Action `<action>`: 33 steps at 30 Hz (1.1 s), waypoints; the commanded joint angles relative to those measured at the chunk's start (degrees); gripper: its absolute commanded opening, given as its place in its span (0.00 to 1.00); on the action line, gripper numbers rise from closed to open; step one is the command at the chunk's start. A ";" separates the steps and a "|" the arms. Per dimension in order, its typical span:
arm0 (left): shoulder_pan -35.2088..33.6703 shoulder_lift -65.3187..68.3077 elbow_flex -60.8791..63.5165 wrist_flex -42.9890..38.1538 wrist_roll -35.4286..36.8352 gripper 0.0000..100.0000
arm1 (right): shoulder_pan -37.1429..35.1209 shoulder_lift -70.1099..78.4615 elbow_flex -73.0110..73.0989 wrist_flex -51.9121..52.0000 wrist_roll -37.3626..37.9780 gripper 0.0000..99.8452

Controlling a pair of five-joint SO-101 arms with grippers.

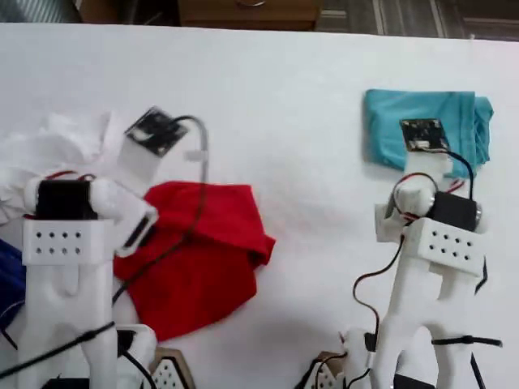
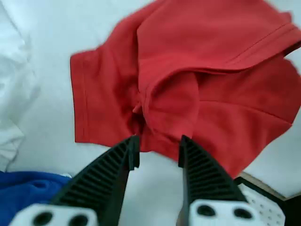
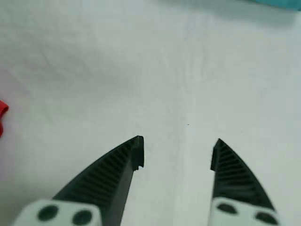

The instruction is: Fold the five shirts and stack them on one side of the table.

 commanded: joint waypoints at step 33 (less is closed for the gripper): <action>23.12 -1.05 14.11 -21.01 6.42 0.26 | -1.45 15.60 -5.27 -2.51 1.49 0.30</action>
